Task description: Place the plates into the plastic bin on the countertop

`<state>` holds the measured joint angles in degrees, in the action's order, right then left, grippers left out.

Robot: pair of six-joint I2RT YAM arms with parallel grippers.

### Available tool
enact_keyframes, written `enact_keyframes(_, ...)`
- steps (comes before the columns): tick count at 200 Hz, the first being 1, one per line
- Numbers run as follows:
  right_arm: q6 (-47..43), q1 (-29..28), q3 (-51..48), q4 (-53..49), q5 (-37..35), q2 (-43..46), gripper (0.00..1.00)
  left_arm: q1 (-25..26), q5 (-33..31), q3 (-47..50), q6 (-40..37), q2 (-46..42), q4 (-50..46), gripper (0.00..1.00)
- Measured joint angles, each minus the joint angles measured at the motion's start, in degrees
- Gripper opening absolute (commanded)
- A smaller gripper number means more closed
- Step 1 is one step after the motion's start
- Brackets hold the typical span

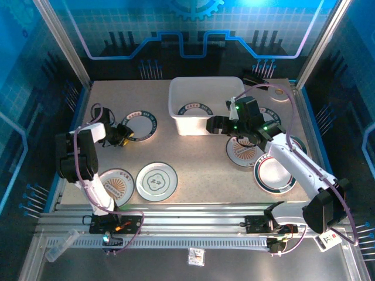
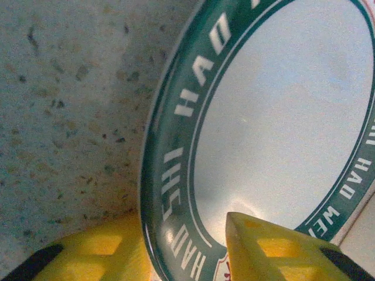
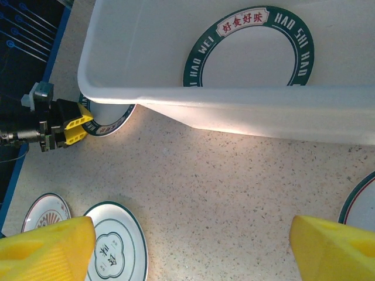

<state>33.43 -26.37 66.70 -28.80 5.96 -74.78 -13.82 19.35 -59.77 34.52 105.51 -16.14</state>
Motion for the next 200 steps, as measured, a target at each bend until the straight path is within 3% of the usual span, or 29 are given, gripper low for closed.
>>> enact_keyframes(59, 0.04, 0.0, -0.9, 0.04, -0.24, 1.88, 0.86, 0.0, 0.04, 0.02, -0.35, -0.02, 0.2, 0.15)
enact_keyframes(200, 0.24, 0.0, -2.23, -1.6, -1.29, 12.28, 0.86, 0.0, 0.68, 0.85, -0.26, -12.57, -2.58, 0.02)
